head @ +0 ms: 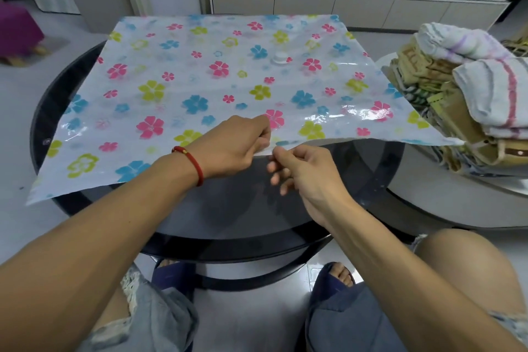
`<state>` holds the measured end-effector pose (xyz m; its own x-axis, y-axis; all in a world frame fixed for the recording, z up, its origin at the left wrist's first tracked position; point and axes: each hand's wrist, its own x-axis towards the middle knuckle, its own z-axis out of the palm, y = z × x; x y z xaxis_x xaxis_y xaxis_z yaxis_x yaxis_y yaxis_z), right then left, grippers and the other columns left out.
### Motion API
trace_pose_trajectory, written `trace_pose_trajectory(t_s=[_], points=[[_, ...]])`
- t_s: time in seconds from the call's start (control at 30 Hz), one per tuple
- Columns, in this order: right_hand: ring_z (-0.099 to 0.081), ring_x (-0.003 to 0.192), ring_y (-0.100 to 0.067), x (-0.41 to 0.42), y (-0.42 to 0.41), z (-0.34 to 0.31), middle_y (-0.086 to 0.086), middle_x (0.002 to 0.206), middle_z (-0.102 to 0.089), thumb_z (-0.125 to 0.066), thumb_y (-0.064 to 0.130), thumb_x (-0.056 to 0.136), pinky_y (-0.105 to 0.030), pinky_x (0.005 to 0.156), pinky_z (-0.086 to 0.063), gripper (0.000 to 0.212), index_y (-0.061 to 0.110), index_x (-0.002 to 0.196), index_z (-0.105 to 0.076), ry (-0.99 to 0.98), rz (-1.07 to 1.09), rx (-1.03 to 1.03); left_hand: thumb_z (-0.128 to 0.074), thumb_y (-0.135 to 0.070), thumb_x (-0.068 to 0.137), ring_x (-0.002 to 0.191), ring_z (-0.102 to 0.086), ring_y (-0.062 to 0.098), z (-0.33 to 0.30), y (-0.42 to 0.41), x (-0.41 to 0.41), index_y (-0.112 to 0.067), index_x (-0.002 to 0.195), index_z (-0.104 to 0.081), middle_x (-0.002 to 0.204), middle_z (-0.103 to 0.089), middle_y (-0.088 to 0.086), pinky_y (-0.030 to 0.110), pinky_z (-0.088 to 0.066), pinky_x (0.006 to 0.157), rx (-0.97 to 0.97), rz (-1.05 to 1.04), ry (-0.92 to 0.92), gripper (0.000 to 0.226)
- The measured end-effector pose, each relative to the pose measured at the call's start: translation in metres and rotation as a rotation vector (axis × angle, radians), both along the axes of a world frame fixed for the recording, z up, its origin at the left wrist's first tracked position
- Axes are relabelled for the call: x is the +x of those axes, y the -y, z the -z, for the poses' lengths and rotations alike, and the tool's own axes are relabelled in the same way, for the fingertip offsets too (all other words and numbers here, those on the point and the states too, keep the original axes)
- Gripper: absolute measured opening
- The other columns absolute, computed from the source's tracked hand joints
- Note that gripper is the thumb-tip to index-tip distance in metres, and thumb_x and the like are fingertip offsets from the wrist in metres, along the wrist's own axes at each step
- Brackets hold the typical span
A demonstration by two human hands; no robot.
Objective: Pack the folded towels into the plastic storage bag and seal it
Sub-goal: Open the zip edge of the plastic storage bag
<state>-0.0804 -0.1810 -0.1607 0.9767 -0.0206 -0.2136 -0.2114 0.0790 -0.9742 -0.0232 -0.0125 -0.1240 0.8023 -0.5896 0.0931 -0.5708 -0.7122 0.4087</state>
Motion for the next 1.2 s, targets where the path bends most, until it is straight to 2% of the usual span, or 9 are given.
trace_pose_trajectory(t_s=[0.23,0.33,0.4,0.6,0.77,0.97,1.03,1.1,1.2], points=[[-0.058,0.047,-0.014,0.003,-0.001,0.003,-0.002,0.06,-0.068,-0.071,0.02,0.092,-0.021,0.036,-0.035,0.024,0.005,0.074,-0.073,0.056,0.082,-0.117,-0.048,-0.025,0.098,0.073,-0.052,0.013,-0.003,0.002,0.001,-0.021,0.095,-0.057,0.081,-0.061,-0.006,0.027,-0.037,0.063,0.027,0.015,0.009,0.011],[-0.055,0.045,-0.013,0.004,0.0,0.003,-0.001,0.057,-0.066,-0.074,0.023,0.089,-0.022,0.035,-0.034,0.029,-0.003,0.077,-0.07,0.055,0.076,-0.113,-0.047,-0.033,0.099,0.076,-0.056,0.015,-0.003,0.002,0.0,-0.018,0.095,-0.068,0.084,-0.066,-0.004,0.031,-0.043,0.069,0.09,0.079,0.114,0.026],[-0.053,0.044,-0.013,0.004,0.0,0.003,0.0,0.054,-0.063,-0.075,0.023,0.088,-0.02,0.035,-0.033,0.025,0.004,0.071,-0.072,0.059,0.09,-0.133,-0.048,-0.03,0.099,0.08,-0.059,0.021,-0.002,0.004,-0.002,-0.015,0.094,-0.071,0.087,-0.069,0.0,0.038,-0.047,0.074,0.096,0.076,0.166,0.027],[-0.05,0.044,-0.012,0.004,0.0,0.008,-0.001,0.052,-0.059,-0.071,0.016,0.086,-0.019,0.042,-0.039,0.022,0.0,0.07,-0.072,0.114,0.117,-0.172,-0.05,-0.023,0.098,0.084,-0.058,0.023,0.001,0.011,0.0,-0.014,0.089,-0.065,0.091,-0.068,0.003,0.042,-0.047,0.078,0.058,-0.058,0.11,0.02],[-0.049,0.043,-0.015,0.006,0.006,0.007,-0.003,0.051,-0.06,-0.071,0.013,0.083,-0.021,0.044,-0.039,0.022,0.001,0.065,-0.072,0.077,0.094,-0.179,-0.052,-0.014,0.095,0.09,-0.059,0.028,0.002,0.018,-0.001,-0.012,0.094,-0.063,0.095,-0.066,0.006,0.036,-0.044,0.075,0.113,-0.114,0.178,0.012],[-0.054,0.038,-0.014,-0.008,0.0,0.005,-0.003,0.048,-0.063,-0.062,0.02,0.08,-0.024,0.043,-0.044,0.025,0.005,0.061,-0.067,0.018,-0.029,-0.496,-0.048,-0.009,0.095,0.096,-0.058,0.031,-0.012,0.015,0.013,-0.009,0.1,-0.062,0.1,-0.065,0.009,0.043,-0.046,0.082,0.105,-0.228,0.181,0.015],[-0.062,0.05,-0.022,-0.011,0.002,0.002,-0.004,0.053,-0.065,-0.061,0.031,0.088,-0.033,0.053,-0.053,0.032,0.008,0.065,-0.063,0.131,-0.057,-0.788,-0.047,-0.014,0.094,0.086,-0.058,0.031,-0.008,0.015,0.004,-0.01,0.093,-0.055,0.092,-0.062,0.009,0.044,-0.045,0.075,0.089,-0.206,0.16,0.009],[-0.061,0.061,-0.023,-0.02,-0.001,-0.004,0.005,0.059,-0.061,-0.062,0.044,0.09,-0.036,0.057,-0.051,0.032,0.019,0.071,-0.058,0.427,0.06,-1.072,-0.051,-0.016,0.089,0.078,-0.057,0.031,-0.002,0.014,-0.005,-0.014,0.089,-0.048,0.084,-0.06,0.006,0.047,-0.046,0.072,0.029,-0.159,0.142,0.004],[-0.064,0.075,-0.018,-0.03,-0.002,-0.014,0.01,0.095,-0.065,-0.061,0.031,0.091,-0.036,0.053,-0.053,0.014,0.026,0.104,-0.065,0.784,0.079,-1.16,-0.051,-0.02,0.092,0.077,-0.057,0.029,0.001,0.013,-0.006,-0.018,0.095,-0.047,0.086,-0.062,0.003,0.048,-0.048,0.071,0.013,-0.11,0.154,0.006]])
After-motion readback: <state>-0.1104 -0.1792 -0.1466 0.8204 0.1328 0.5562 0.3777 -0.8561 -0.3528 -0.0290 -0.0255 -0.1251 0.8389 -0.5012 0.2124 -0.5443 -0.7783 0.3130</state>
